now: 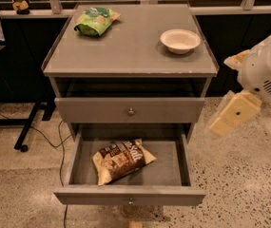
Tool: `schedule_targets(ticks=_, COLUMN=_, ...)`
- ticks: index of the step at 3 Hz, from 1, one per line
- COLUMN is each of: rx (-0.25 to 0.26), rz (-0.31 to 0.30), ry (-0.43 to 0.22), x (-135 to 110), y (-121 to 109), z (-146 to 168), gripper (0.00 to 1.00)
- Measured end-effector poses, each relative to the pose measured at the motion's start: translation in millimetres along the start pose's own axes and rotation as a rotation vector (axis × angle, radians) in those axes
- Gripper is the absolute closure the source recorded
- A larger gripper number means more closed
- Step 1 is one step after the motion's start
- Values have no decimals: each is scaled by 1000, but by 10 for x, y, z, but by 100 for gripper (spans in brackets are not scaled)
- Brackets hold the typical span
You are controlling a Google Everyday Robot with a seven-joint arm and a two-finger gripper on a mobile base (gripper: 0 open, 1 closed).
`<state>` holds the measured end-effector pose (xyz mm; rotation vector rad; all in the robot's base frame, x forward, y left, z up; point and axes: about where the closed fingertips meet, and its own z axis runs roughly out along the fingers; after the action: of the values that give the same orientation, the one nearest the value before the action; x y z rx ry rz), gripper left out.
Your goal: Pick brown chip bag from middle drawer and place on counter
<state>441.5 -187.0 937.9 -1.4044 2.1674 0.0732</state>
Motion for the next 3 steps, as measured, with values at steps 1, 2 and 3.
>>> schedule_targets(ticks=1, rx=55, rz=118, ry=-87, x=-27, y=25, z=210, gripper=0)
schedule_targets(ticks=2, rx=123, rz=249, ry=-117, x=-10, y=6, z=451, gripper=0)
schedule_targets(ticks=3, rx=157, rz=358, ry=-106, x=-12, y=20, z=737, gripper=0)
